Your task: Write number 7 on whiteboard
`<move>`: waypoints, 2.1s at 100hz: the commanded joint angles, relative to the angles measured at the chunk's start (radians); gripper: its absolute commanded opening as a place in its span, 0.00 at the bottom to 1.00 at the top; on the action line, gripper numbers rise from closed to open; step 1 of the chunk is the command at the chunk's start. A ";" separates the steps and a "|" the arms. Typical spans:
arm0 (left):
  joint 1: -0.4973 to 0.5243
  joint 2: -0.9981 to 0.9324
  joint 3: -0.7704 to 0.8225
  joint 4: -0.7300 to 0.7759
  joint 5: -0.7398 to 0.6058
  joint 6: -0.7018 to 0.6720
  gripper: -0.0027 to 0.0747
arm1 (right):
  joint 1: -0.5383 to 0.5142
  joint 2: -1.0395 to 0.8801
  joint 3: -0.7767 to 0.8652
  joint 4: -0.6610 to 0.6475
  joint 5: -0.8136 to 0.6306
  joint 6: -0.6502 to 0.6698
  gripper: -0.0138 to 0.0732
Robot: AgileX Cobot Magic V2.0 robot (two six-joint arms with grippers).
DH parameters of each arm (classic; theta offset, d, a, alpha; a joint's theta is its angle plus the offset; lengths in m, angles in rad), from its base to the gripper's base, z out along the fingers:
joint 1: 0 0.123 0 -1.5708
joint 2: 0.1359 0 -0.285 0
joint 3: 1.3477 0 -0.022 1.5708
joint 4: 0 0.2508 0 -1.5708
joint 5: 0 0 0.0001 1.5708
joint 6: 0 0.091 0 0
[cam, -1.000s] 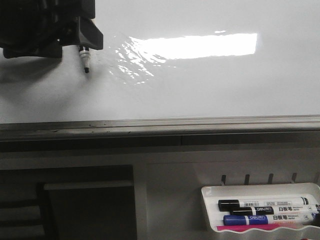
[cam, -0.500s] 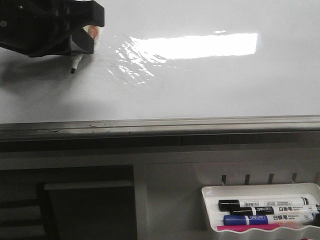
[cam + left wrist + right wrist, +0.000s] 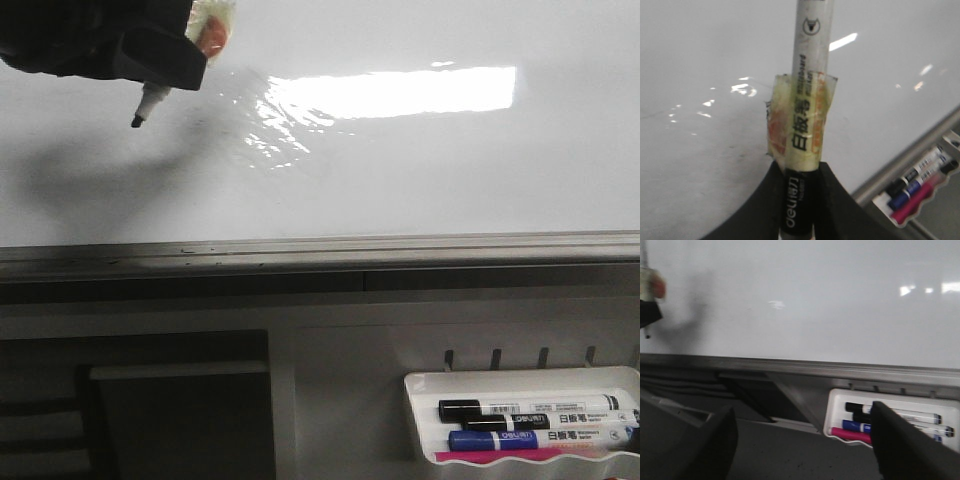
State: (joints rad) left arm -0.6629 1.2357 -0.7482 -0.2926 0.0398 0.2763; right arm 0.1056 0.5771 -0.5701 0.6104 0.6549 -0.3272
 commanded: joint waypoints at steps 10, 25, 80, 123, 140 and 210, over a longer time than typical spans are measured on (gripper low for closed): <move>-0.106 -0.063 -0.036 0.139 0.086 0.006 0.01 | 0.013 0.135 -0.141 0.227 0.081 -0.218 0.72; -0.214 -0.061 -0.036 0.212 0.129 0.006 0.01 | 0.013 0.249 -0.229 0.332 0.178 -0.330 0.72; -0.349 -0.057 -0.047 0.257 0.123 0.006 0.01 | 0.122 0.616 -0.348 0.535 0.406 -0.521 0.72; -0.349 -0.057 -0.056 0.293 0.122 0.006 0.01 | 0.137 0.636 -0.351 0.563 0.391 -0.631 0.10; -0.349 -0.057 -0.066 0.277 0.124 0.006 0.08 | 0.137 0.636 -0.351 0.568 0.392 -0.638 0.09; 0.109 -0.261 -0.069 -0.096 0.105 -0.002 0.70 | 0.137 0.238 -0.132 0.550 -0.186 -0.680 0.10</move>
State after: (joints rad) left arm -0.6196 1.0296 -0.8191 -0.3104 0.2299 0.2844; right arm 0.2433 0.8770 -0.7224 1.1183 0.6012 -0.9856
